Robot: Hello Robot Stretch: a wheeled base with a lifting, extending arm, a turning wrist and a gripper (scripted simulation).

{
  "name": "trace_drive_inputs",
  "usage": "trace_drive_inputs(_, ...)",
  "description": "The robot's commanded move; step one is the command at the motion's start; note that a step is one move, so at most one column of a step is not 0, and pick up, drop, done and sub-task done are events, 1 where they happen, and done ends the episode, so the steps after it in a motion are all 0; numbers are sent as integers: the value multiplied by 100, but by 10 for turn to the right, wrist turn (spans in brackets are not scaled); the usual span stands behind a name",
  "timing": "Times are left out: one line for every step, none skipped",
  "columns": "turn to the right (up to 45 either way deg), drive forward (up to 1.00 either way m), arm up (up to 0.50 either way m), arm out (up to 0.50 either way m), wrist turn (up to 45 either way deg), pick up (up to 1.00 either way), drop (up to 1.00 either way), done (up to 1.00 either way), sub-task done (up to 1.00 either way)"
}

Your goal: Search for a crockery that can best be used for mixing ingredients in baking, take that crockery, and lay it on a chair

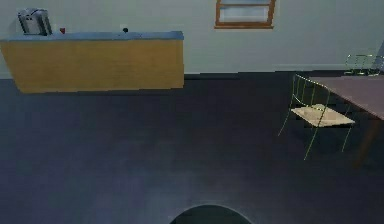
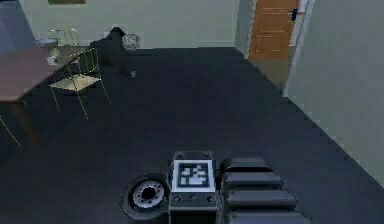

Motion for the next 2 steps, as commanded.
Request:
trace_drive_inputs(90,0,0,0,0,0,0,0,0)
trace_drive_inputs(0,100,0,0,0,0,0,0,0)
